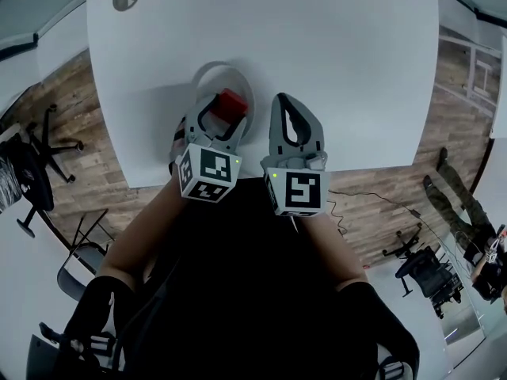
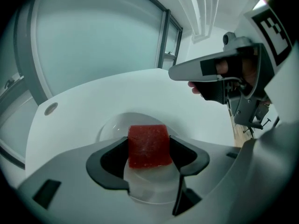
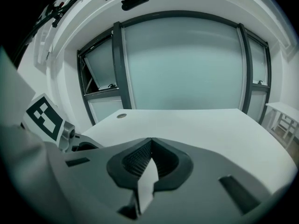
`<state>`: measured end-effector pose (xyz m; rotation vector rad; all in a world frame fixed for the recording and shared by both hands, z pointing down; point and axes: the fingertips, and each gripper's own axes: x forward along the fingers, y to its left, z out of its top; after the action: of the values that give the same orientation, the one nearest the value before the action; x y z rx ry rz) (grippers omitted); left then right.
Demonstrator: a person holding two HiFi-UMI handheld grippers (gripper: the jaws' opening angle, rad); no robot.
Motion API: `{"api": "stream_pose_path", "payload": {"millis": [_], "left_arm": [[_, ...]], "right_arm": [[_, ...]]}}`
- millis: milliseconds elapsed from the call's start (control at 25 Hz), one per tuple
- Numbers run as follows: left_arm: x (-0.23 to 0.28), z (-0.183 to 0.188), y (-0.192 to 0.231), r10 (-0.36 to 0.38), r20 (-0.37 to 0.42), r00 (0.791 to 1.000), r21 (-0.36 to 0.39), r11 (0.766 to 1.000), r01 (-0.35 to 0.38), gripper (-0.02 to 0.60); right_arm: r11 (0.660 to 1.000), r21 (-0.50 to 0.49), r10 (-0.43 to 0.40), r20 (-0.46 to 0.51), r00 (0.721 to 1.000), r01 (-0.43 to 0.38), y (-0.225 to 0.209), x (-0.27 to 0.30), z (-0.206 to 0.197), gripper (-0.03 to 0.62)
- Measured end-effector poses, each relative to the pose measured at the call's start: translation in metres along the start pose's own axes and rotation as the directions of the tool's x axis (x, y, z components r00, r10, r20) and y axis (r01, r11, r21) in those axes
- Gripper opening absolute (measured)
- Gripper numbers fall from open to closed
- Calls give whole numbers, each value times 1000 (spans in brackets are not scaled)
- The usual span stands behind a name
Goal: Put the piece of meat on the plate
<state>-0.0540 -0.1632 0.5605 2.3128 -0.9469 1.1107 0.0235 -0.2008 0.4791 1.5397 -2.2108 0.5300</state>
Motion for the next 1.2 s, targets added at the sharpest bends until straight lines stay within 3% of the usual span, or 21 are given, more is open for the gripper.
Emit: {"api": "stream_pose_path", "payload": {"millis": [560,800,880,960,1080,1200], "left_arm": [[-5,13,-5,-1,25,1000,31,1000,1,281],[-34,32,-2,64,136,989,-20,998,-62,279],[-49,44,-4,108,207,972,-31,994,-104,278],[-71,53,-4,180,285,941,-42,984,-176,152],[-107,62,-11,264,389,883,-54,963,-264,14],[-133,65,-32,282,457,844,-80,958,-277,3]], "right_arm": [[1000,24,-15,22,1000,14,-9,-11,9,3],[1000,-9,8,73,997,-7,-2,-29,21,3],[1000,-23,21,103,994,-19,1,-39,26,3],[999,-36,42,140,989,-37,9,-52,29,3],[997,-60,68,187,980,-57,23,-74,32,3],[994,-81,94,223,970,-78,34,-101,31,3]]}}
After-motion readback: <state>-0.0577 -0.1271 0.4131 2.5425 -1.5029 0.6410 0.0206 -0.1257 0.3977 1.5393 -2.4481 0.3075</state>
